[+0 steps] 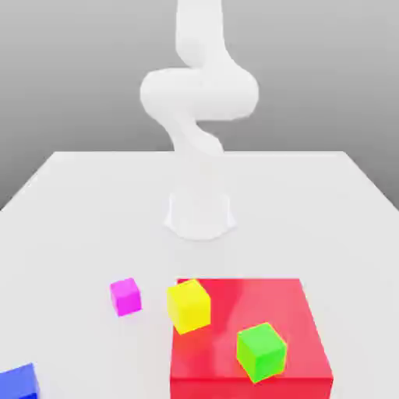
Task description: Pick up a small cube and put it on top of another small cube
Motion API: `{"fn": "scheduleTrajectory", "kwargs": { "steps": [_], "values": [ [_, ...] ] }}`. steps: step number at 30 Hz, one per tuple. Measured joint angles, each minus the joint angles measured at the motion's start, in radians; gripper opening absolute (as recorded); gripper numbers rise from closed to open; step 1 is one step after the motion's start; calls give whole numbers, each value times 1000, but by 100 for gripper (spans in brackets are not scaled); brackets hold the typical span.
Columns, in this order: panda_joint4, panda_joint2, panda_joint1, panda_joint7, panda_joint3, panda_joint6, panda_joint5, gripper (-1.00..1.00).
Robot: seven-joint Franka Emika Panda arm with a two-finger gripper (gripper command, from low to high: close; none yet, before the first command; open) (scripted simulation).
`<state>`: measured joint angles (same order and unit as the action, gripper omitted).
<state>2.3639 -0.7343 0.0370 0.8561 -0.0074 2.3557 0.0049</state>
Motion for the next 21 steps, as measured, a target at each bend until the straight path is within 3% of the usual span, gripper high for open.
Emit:
{"fn": "scheduleTrajectory", "kwargs": {
  "steps": [17,21],
  "values": [
    [530,597,317,528,-37,483,-5,0],
    [563,790,356,562,-39,633,28,0]
  ]
}}
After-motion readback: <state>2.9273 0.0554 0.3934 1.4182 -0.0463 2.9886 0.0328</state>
